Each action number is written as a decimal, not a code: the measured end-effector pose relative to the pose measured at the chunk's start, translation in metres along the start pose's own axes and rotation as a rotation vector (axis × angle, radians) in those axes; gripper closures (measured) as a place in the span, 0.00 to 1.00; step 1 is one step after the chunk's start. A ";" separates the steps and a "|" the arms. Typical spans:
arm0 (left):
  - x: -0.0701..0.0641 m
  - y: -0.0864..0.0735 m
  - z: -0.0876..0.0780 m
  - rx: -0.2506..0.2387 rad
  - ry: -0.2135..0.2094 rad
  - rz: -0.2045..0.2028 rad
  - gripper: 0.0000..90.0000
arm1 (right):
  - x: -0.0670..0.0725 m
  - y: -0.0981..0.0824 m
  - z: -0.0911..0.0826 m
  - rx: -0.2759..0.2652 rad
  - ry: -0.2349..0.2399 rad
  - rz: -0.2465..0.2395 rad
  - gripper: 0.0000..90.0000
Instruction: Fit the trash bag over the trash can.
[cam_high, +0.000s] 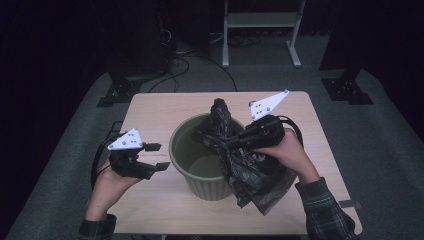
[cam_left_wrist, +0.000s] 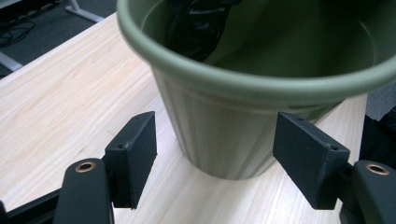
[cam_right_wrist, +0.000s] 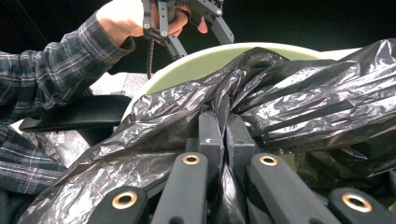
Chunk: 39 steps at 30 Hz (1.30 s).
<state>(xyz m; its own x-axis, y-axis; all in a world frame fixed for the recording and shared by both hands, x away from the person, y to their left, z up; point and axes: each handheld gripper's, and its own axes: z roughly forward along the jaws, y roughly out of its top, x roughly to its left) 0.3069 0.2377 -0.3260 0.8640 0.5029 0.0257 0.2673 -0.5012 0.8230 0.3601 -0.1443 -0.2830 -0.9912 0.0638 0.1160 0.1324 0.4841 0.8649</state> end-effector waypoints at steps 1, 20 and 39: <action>0.001 -0.001 -0.002 0.003 0.003 0.001 0.33 | 0.000 0.000 0.000 0.002 0.000 0.000 0.98; 0.006 0.061 -0.018 -0.099 -0.001 0.111 0.54 | 0.000 0.003 0.003 0.006 0.018 -0.007 0.98; 0.026 0.140 0.051 -0.178 -0.111 0.165 0.59 | -0.001 0.004 0.014 0.022 0.052 -0.009 0.98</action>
<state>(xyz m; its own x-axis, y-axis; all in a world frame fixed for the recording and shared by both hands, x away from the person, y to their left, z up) 0.3882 0.1446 -0.2387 0.9337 0.3395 0.1135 0.0481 -0.4331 0.9000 0.3613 -0.1308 -0.2866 -0.9909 0.0147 0.1339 0.1230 0.5037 0.8551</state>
